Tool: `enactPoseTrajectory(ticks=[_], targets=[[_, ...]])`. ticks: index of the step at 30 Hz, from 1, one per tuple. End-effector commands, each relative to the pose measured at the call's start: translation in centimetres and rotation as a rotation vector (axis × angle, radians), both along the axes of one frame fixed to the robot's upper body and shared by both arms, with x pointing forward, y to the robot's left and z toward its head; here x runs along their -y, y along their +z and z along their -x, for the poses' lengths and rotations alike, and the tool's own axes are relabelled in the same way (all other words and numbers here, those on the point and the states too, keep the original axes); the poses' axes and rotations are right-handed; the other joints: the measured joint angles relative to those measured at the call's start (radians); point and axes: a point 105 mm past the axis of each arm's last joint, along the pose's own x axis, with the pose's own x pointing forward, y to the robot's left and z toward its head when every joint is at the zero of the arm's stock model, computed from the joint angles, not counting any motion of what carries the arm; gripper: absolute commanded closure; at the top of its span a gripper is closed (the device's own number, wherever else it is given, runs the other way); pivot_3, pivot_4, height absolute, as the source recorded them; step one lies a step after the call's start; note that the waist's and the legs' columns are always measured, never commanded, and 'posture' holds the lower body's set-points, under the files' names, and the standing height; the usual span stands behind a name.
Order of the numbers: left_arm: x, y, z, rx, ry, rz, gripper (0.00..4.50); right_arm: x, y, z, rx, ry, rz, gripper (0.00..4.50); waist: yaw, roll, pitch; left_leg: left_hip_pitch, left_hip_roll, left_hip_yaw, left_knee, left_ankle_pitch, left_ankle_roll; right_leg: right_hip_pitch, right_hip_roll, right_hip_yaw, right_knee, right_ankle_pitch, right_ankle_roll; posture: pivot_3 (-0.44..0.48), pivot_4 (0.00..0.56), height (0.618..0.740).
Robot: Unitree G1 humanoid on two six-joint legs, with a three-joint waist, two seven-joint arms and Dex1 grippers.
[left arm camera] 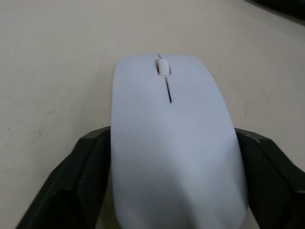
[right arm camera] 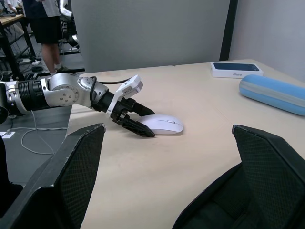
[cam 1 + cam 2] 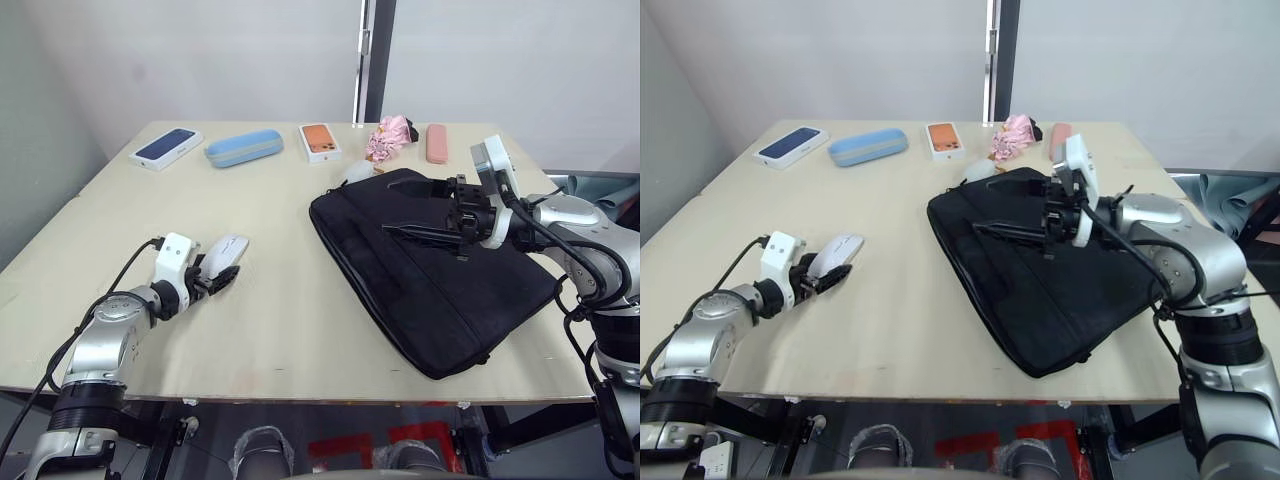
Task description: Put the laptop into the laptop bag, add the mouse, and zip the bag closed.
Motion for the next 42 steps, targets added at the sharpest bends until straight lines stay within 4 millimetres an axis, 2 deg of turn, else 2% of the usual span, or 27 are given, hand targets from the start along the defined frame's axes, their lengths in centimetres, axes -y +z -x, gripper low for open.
enactPoseTrajectory(ticks=[1,7,11,14,17,24,31,35,42], targets=[[-0.4,0.8,0.0,0.033,-0.002,-0.015,1.67,-0.1,0.9,0.7,0.051,0.016,0.000,0.00,0.000,0.000,0.000,0.000,0.000,0.000,0.000,0.000,0.000,0.000,0.000,0.000,0.000,0.000,0.000,0.000,0.150,0.740],[-0.5,2.5,0.2,0.097,-0.025,0.003,1.67,-0.4,-0.3,0.5,0.020,0.015,0.054,0.00,0.000,0.000,0.000,0.000,0.000,0.000,0.000,0.000,0.000,0.000,0.000,0.000,0.000,0.000,0.000,0.000,0.150,0.740],[-0.8,4.8,1.1,0.152,-0.080,-0.006,1.67,-1.4,-2.9,-0.7,-0.010,-0.045,0.179,0.00,-0.003,0.000,0.000,0.000,0.000,0.000,-0.001,0.000,0.000,-0.001,0.000,0.000,-0.001,0.000,0.000,0.000,0.150,0.740],[-1.1,5.4,1.7,0.159,-0.090,-0.012,1.67,-2.3,-4.3,-0.6,0.012,-0.037,0.233,0.00,-0.003,0.000,0.000,0.000,0.000,0.000,-0.002,0.000,0.000,-0.001,0.000,0.000,-0.001,0.000,0.000,0.000,0.150,0.740],[-0.5,6.0,2.7,0.165,-0.143,-0.013,1.67,-3.8,-6.3,-0.8,0.052,-0.055,0.288,0.00,-0.003,0.000,0.000,0.000,0.000,0.001,-0.002,0.000,-0.001,-0.001,0.000,0.000,-0.002,0.000,0.000,0.000,0.150,0.740],[0.6,5.6,3.3,0.158,-0.154,-0.005,1.67,-4.9,-11.7,-2.2,0.053,-0.142,0.463,0.00,-0.004,0.000,0.000,0.000,0.000,0.001,-0.003,0.000,-0.001,-0.001,0.000,0.000,-0.003,0.000,0.000,0.000,0.150,0.740],[1.0,5.2,3.5,0.150,-0.166,0.003,1.67,-5.0,-13.1,-3.3,0.014,-0.209,0.479,0.00,-0.007,0.001,0.000,0.000,0.000,0.001,-0.004,0.000,-0.002,-0.002,0.001,0.001,-0.003,0.000,0.001,0.000,0.150,0.740],[1.1,5.0,3.3,0.148,-0.165,-0.001,1.67,-4.7,-13.5,-3.9,-0.020,-0.247,0.480,1.15,-0.007,0.000,0.000,0.000,0.000,0.001,-0.004,0.000,-0.002,-0.002,0.001,0.001,-0.003,0.000,0.001,0.000,0.150,0.740],[1.1,4.8,3.1,0.146,-0.166,0.002,1.67,-4.0,-13.9,-4.2,-0.066,-0.279,0.478,3.56,-0.007,0.001,0.000,0.000,0.000,0.001,-0.004,0.000,-0.002,-0.002,0.001,0.001,-0.003,0.000,0.001,0.000,0.150,0.740]])
